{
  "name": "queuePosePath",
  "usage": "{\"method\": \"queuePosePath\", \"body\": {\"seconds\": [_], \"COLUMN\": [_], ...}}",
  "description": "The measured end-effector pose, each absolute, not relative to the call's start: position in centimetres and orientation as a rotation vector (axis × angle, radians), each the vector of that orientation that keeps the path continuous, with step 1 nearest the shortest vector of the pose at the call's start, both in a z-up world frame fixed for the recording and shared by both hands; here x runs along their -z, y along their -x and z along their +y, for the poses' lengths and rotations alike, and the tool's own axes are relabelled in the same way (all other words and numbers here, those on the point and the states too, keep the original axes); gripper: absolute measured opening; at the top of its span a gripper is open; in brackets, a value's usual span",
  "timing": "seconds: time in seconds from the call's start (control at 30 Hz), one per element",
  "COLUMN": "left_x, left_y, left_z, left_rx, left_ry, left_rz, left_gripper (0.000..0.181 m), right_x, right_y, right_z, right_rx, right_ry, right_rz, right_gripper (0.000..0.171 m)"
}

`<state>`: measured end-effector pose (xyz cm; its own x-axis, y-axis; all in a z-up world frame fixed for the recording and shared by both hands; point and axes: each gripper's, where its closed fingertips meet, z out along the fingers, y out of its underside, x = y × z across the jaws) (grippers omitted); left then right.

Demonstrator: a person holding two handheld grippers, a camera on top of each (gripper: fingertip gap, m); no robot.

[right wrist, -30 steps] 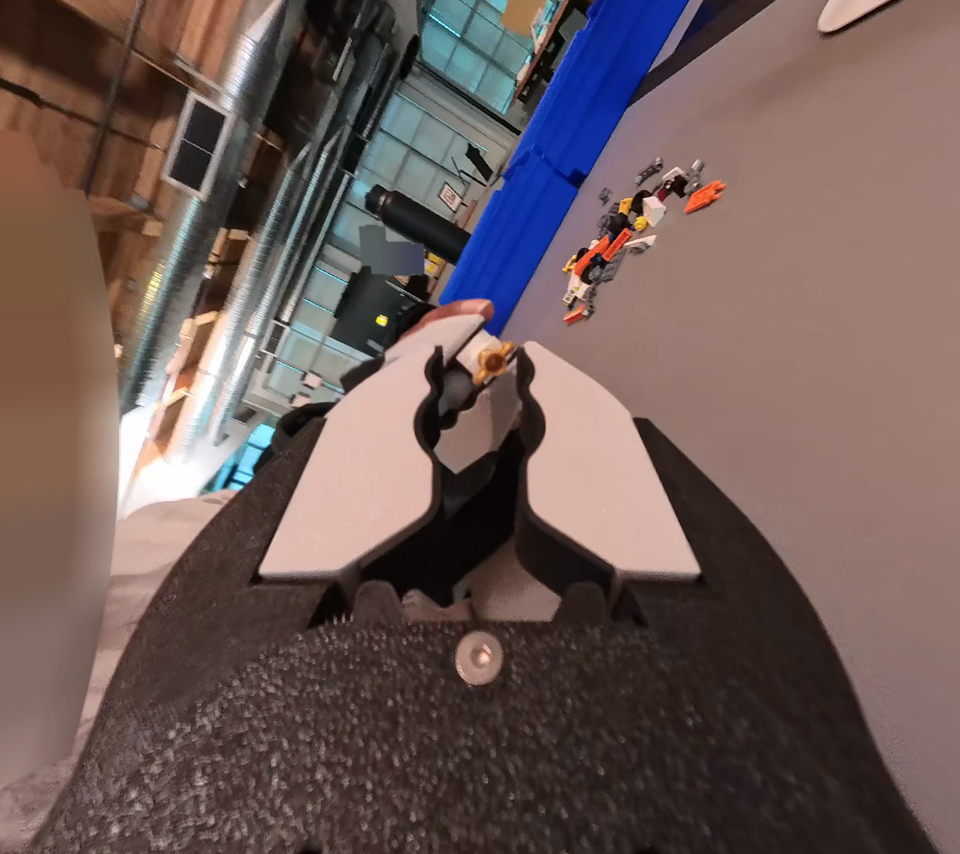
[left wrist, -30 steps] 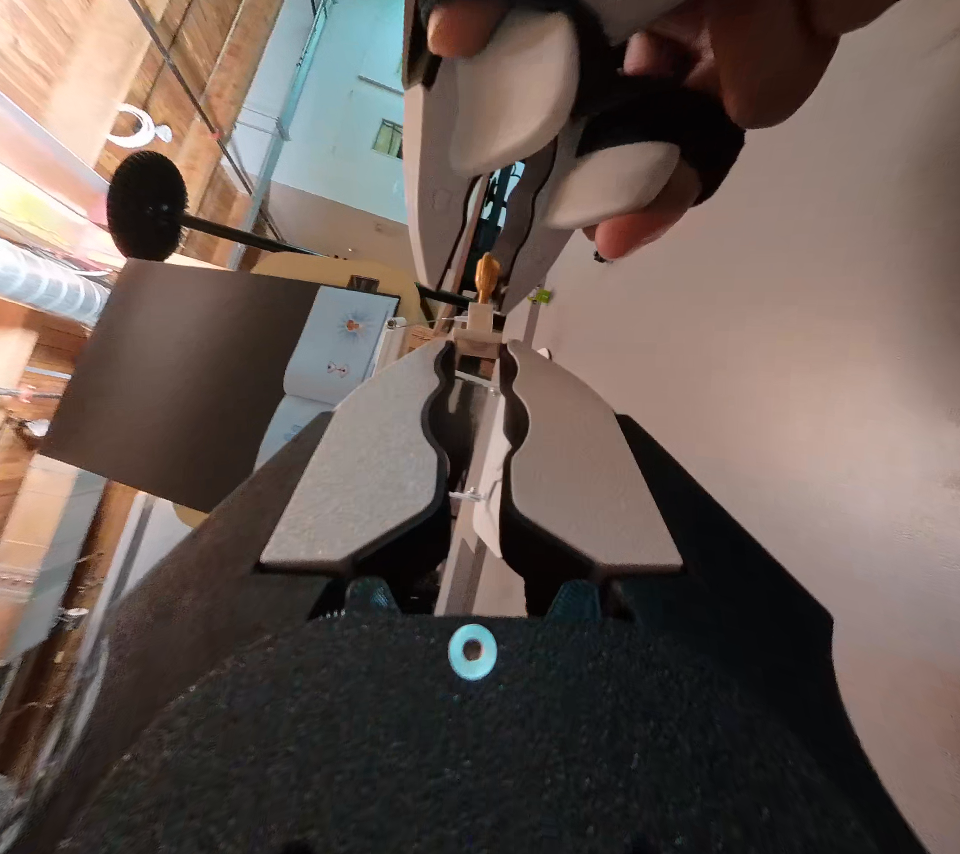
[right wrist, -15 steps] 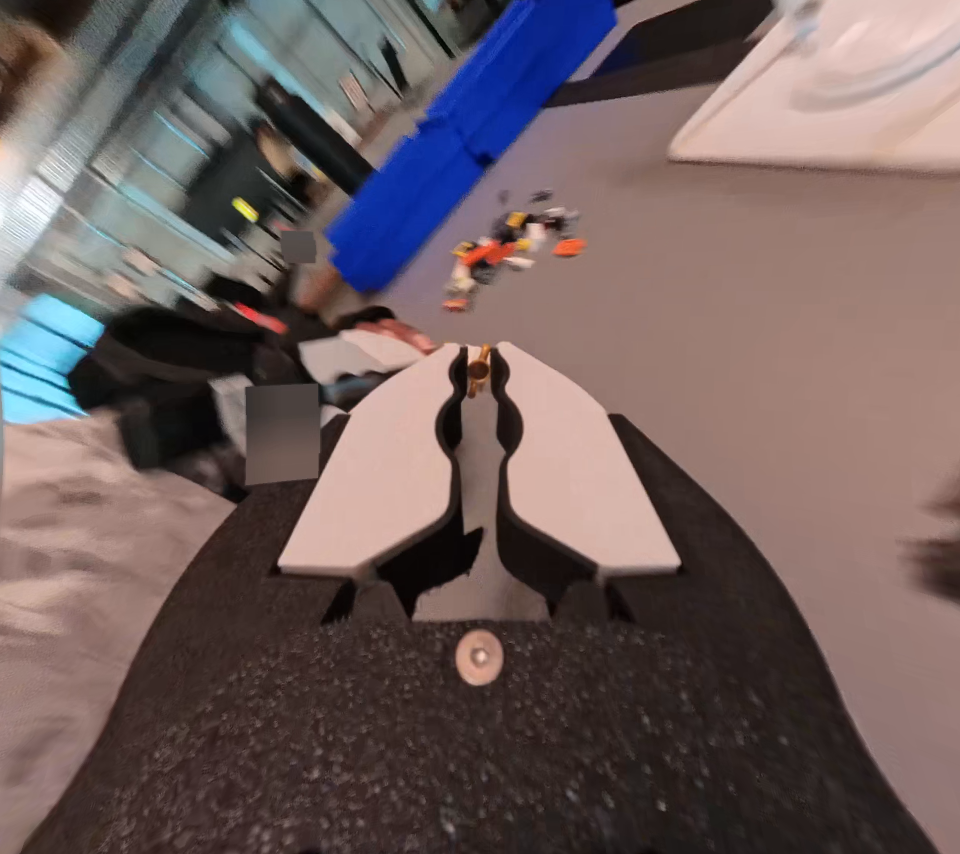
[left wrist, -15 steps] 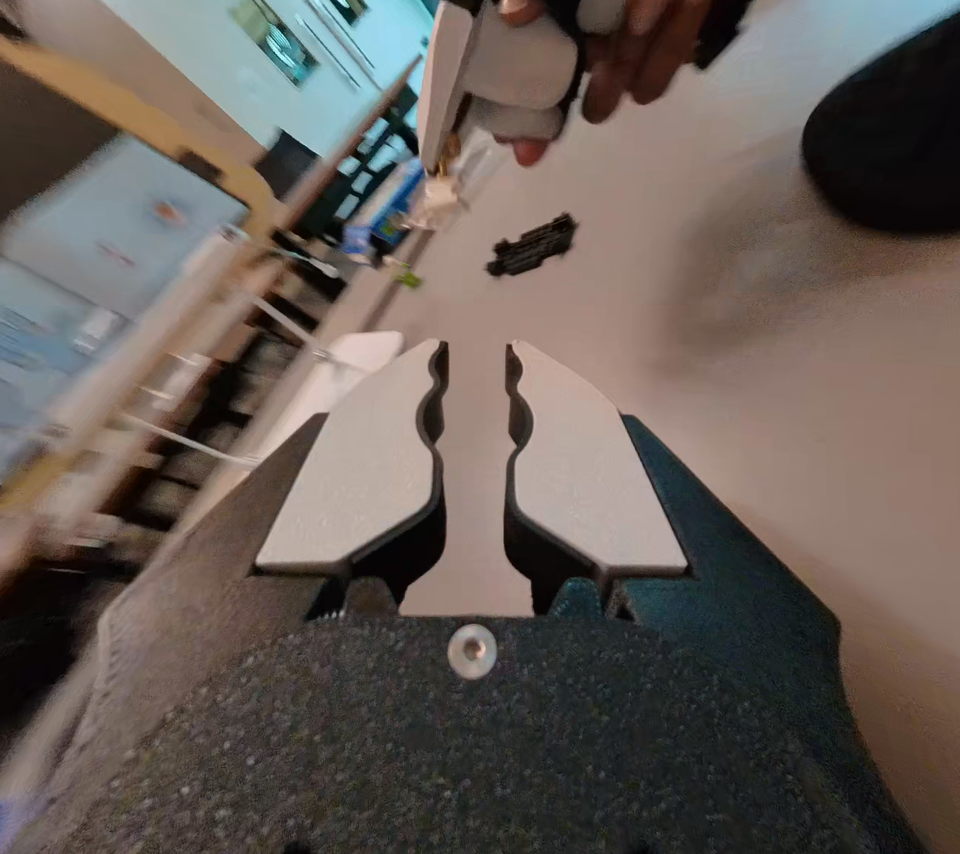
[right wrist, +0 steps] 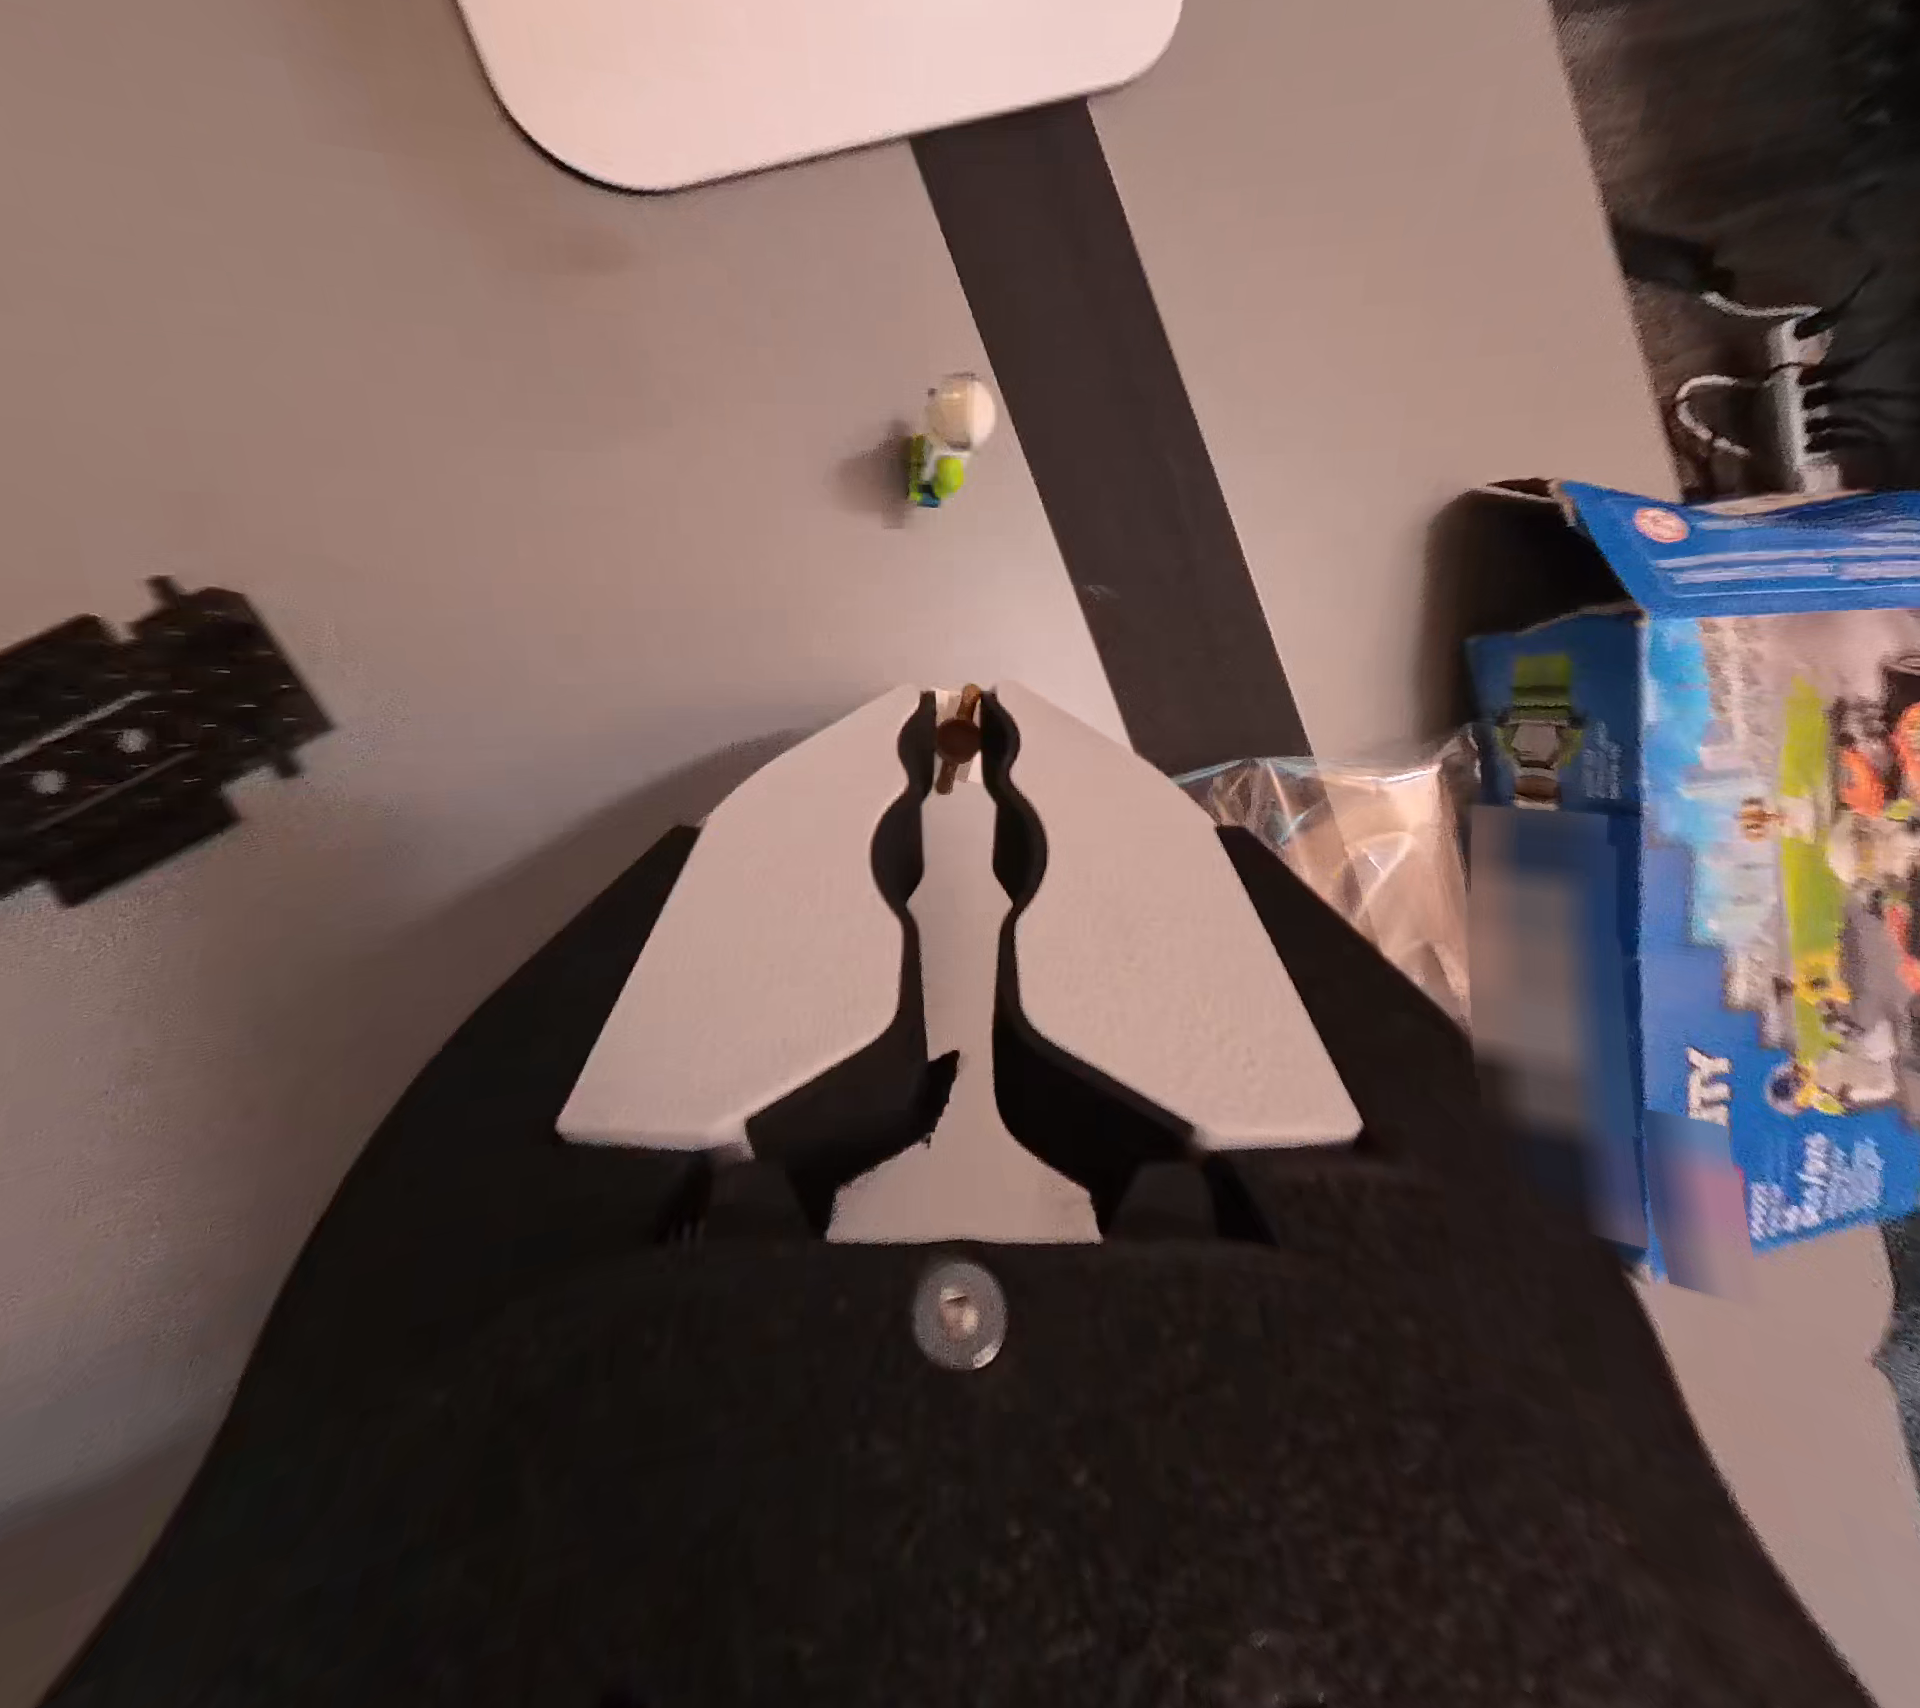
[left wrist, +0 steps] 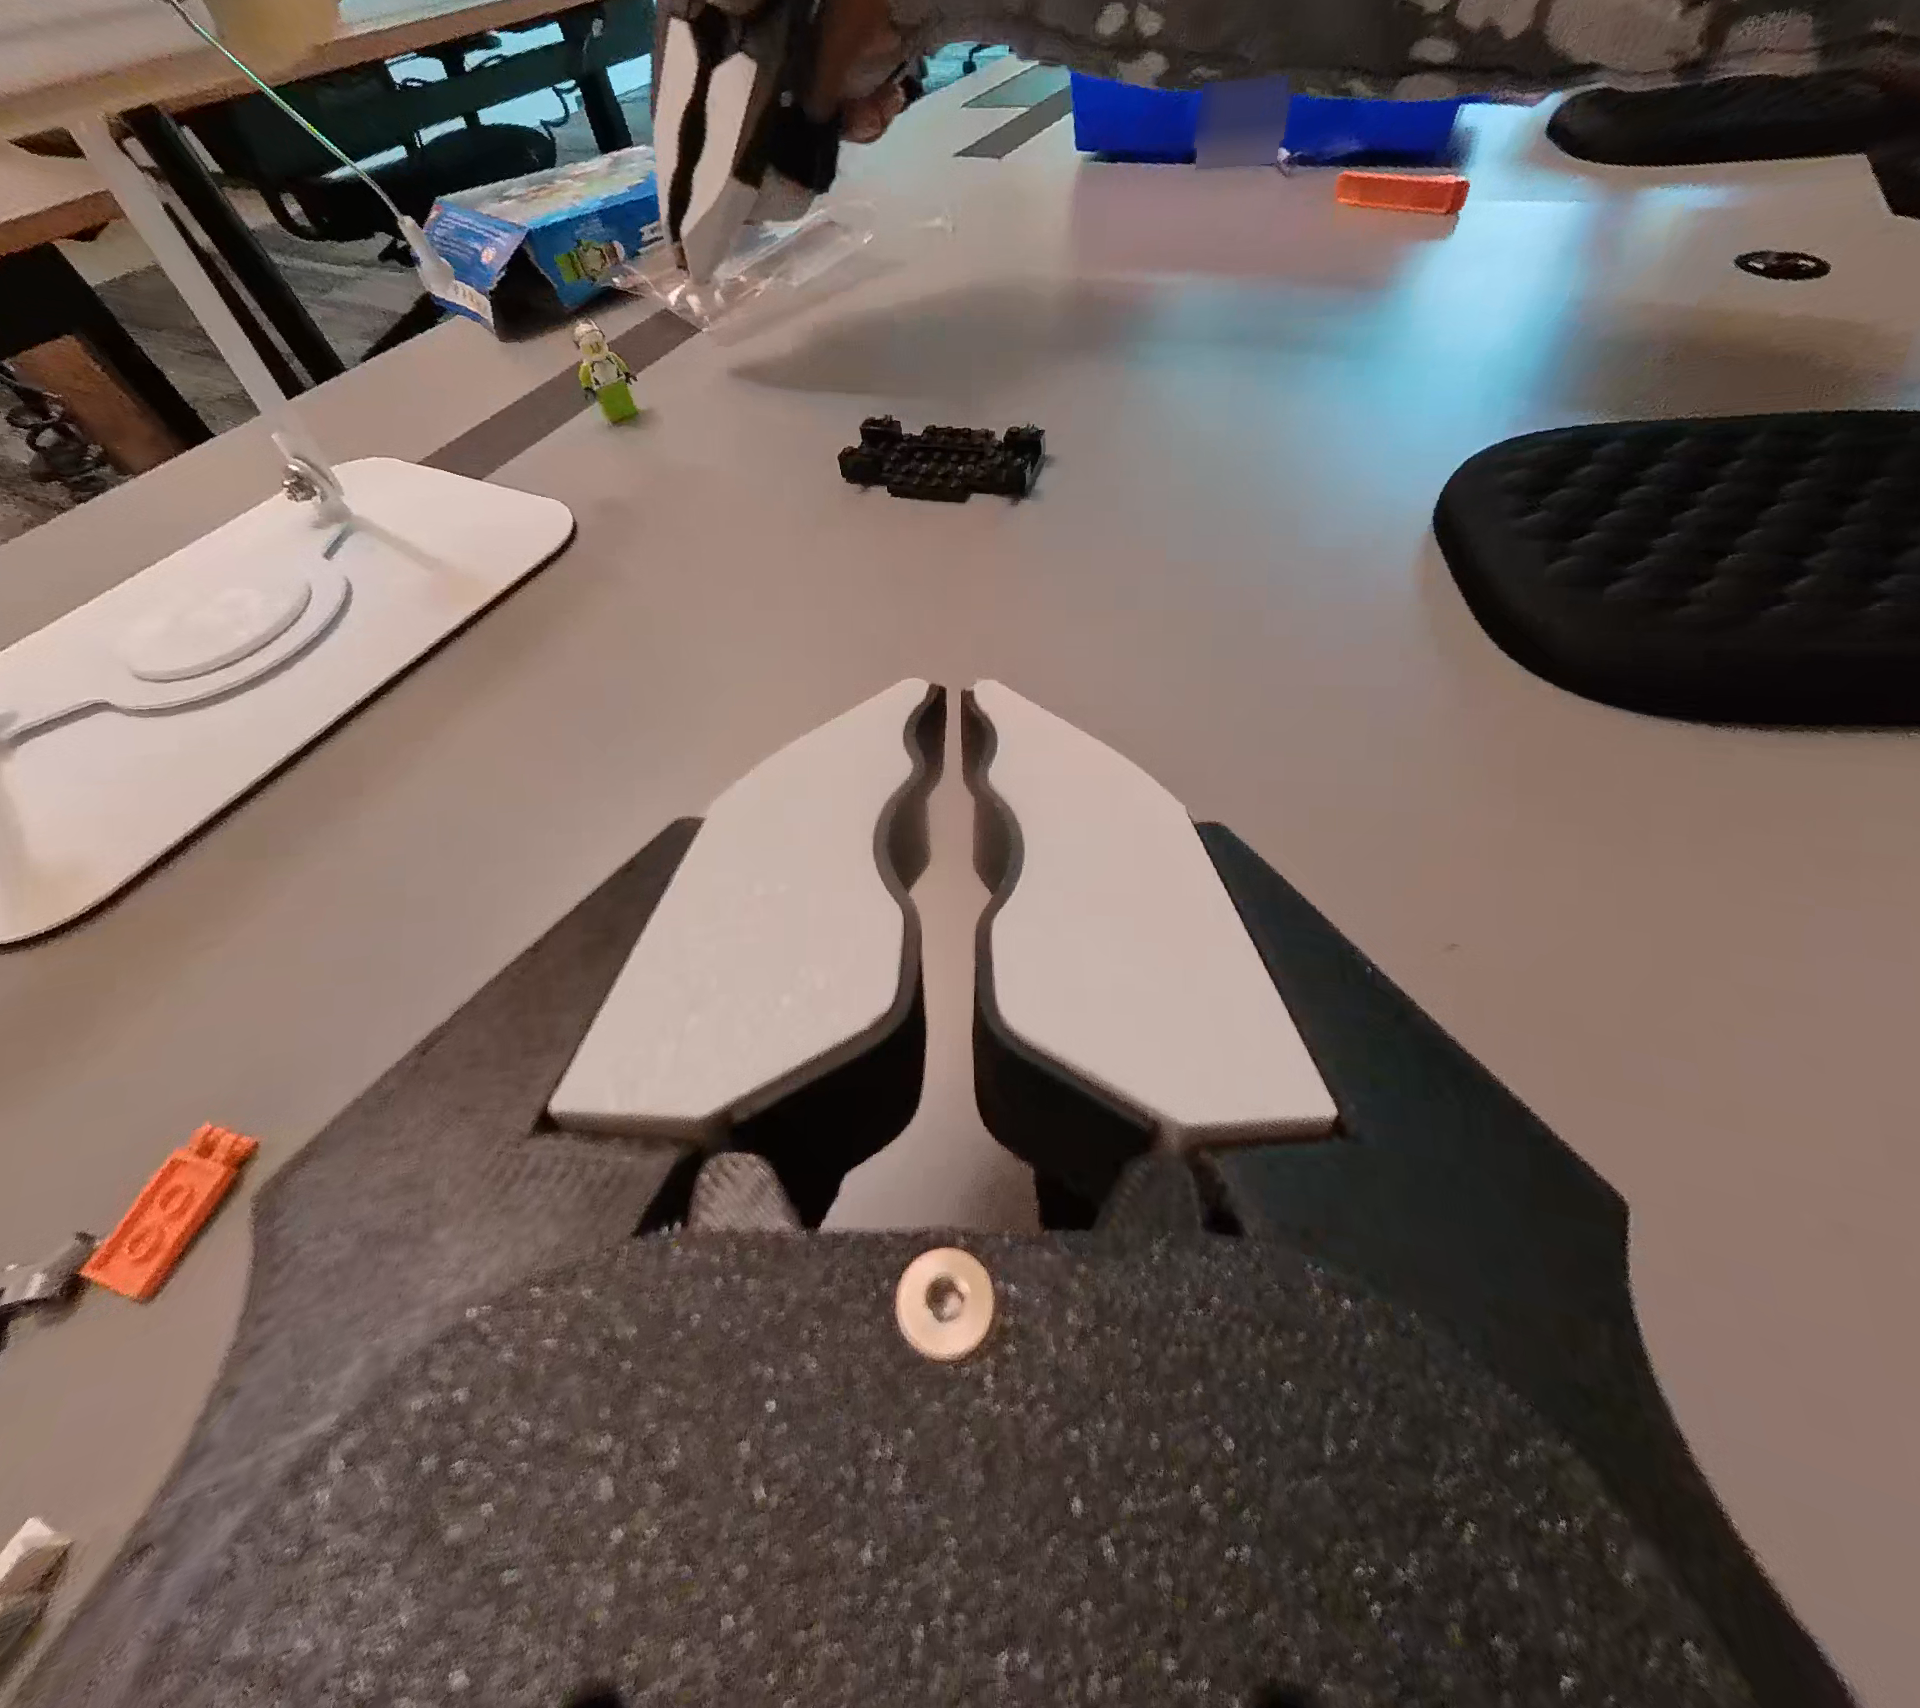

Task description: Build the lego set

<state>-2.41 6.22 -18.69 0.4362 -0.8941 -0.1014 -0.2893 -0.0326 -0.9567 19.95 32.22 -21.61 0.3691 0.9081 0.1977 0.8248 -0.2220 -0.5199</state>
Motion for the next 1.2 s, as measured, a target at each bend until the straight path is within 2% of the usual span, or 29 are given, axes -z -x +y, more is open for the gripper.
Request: {"method": "queuePosePath", "body": {"seconds": [0.23,0.57,0.73,0.83,1.0,1.2], "left_x": [18.8,19.1,19.4,19.3,18.1,16.7], "left_y": [2.4,2.7,2.5,2.5,3.4,5.3], "left_z": [6.6,7.0,6.8,6.9,7.8,9.6], "left_rx": [0.799,0.769,0.760,0.764,0.780,0.743], "left_ry": [1.614,1.625,1.622,1.619,1.611,1.587], "left_rz": [1.014,1.010,1.030,1.023,0.917,0.798], "left_gripper": [0.002,0.002,0.002,0.002,0.000,0.000], "right_x": [24.1,24.8,24.4,22.9,16.0,11.9], "right_y": [-19.2,-19.5,-19.6,-19.5,-17.1,-13.4], "right_z": [32.4,32.4,32.4,32.5,30.8,23.7], "right_rx": [-0.279,-0.311,-0.329,-0.345,-0.474,-0.502], "right_ry": [2.100,2.129,2.129,2.101,1.887,1.705], "right_rz": [-1.567,-1.603,-1.581,-1.530,-1.245,-0.950], "right_gripper": [0.008,0.008,0.016,0.021,0.020,0.004]}}
